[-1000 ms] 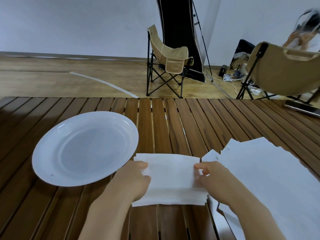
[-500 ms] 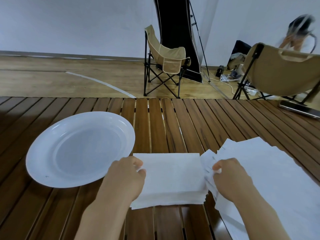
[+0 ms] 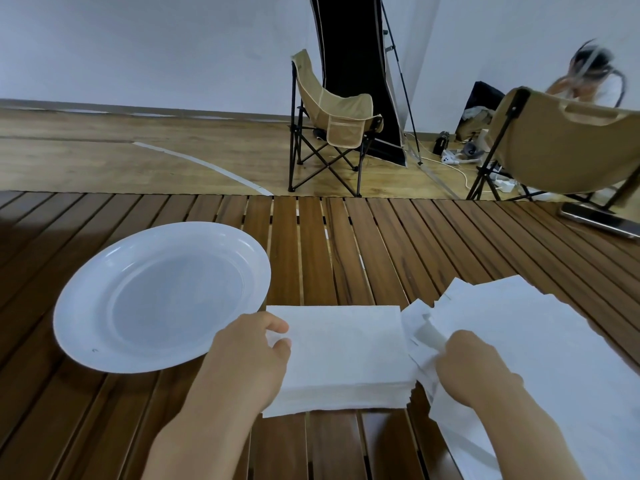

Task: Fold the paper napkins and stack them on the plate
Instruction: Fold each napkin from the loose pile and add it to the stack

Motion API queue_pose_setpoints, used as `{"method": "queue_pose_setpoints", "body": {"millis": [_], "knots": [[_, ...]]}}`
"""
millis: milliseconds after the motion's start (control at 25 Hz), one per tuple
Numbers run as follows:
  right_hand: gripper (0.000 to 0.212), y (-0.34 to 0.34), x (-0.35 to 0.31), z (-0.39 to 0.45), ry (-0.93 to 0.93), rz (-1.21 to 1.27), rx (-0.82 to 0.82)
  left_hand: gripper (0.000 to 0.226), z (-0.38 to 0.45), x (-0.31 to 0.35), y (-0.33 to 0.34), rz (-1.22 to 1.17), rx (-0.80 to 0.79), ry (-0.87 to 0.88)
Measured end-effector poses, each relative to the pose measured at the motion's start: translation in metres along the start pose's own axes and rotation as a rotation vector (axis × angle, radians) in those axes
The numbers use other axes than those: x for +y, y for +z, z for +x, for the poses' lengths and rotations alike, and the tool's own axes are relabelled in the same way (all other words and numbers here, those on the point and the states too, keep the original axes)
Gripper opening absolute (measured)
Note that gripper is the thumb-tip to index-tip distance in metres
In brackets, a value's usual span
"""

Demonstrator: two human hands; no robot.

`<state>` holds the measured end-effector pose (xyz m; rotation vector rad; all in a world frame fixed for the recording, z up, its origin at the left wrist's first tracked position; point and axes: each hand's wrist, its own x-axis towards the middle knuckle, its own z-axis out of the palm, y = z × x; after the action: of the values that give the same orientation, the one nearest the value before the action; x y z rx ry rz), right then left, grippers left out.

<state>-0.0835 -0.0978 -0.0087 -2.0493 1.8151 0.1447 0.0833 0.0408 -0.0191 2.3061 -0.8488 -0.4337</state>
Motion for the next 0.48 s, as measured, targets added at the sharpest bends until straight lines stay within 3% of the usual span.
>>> {"method": "queue_pose_setpoints", "body": {"millis": [120,240,360,480], "knots": [[0.015,0.000,0.001,0.005,0.039,0.031,0.077,0.026,0.000,0.001,0.001,0.008,0.010,0.013],[0.017,-0.003,0.002,0.010,0.038,0.130,0.286,0.026,0.000,0.003,0.001,0.005,0.020,0.030],[0.026,-0.004,0.007,0.014,-0.018,0.207,0.472,0.026,0.000,0.002,0.001,0.004,0.027,0.039],[0.022,-0.002,0.008,0.016,-0.104,0.272,0.609,0.026,0.000,0.003,0.001,-0.007,0.028,0.049]]}}
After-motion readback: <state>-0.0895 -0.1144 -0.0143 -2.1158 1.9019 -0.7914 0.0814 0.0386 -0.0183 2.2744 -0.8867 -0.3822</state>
